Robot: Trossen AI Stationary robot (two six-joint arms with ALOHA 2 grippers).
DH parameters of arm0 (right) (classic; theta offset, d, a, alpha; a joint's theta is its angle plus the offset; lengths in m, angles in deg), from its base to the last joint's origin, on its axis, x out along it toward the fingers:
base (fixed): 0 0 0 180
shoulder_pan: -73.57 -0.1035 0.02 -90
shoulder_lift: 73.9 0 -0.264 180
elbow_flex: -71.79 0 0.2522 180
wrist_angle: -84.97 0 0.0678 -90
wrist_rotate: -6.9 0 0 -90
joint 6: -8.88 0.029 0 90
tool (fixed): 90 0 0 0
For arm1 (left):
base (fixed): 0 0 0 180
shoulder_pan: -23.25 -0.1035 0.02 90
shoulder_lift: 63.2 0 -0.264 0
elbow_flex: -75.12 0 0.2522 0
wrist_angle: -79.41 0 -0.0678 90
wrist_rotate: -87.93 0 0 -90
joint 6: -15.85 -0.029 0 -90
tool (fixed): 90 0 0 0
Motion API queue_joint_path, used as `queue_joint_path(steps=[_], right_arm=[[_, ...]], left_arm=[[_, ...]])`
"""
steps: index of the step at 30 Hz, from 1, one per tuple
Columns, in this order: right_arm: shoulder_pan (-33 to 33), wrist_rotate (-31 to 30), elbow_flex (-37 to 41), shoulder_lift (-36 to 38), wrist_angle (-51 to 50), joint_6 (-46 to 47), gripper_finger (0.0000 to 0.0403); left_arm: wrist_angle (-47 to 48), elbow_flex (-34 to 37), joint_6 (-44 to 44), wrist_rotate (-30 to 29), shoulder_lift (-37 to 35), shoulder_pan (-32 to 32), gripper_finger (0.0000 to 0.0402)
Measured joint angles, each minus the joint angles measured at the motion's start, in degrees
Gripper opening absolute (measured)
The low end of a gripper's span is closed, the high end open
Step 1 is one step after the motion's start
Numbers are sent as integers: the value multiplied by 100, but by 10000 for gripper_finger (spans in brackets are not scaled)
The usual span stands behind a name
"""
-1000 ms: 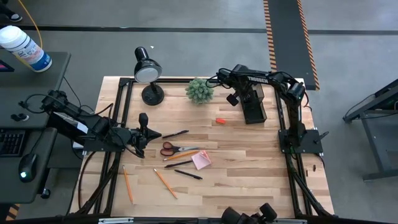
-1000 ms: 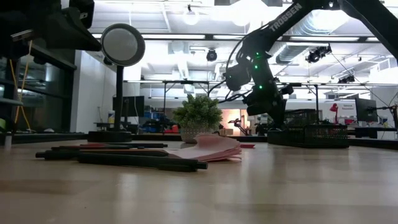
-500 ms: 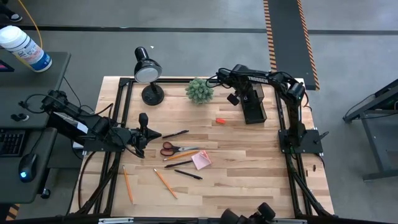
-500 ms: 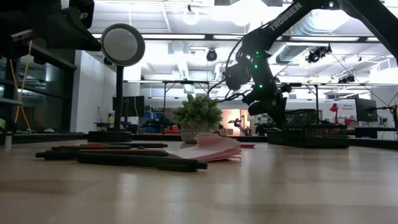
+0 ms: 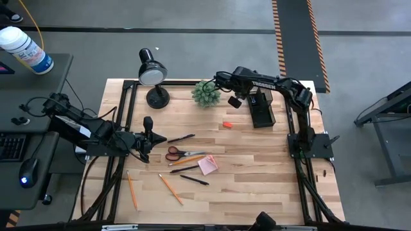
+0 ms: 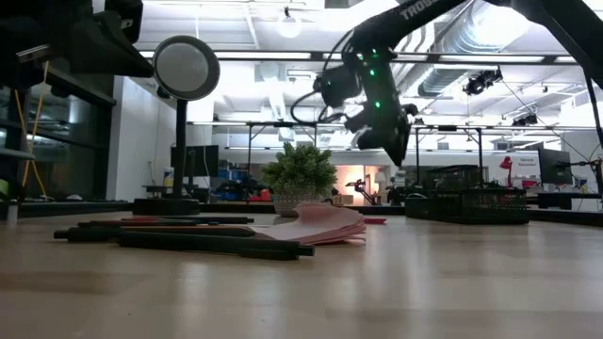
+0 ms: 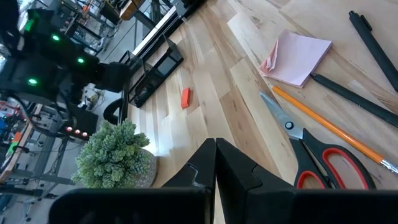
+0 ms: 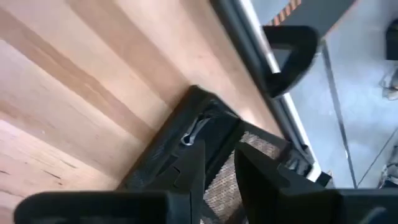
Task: Pick and place office supplies into organizer
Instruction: Put the eraser into the desk organizer
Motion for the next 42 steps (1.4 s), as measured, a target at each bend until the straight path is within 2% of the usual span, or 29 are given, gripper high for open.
queue_joint_path(steps=[7,10,13,18,27,32,37,42], right_arm=[[-401,-40,-520,75,-111,-12,79],[-647,-332,-504,214,-74,9,79],[-870,-607,-284,471,17,153,79],[-1238,-479,447,1058,640,284,79],[-1656,774,2771,2181,3136,261,78],[-1805,1623,3987,2539,4637,-502,79],[-1817,2253,4749,2577,5741,-771,98],[-1714,2432,5169,2577,6546,-897,138]], left_arm=[[3,0,0,1,-1,-2,1],[11,0,0,1,1,0,1],[54,0,2,1,1,-1,1],[150,0,61,1,1,1,1],[134,0,85,1,0,-1,1],[87,0,84,-1,-1,-1,1],[86,0,85,-1,-1,-1,1],[84,0,85,-1,-1,-1,1]])
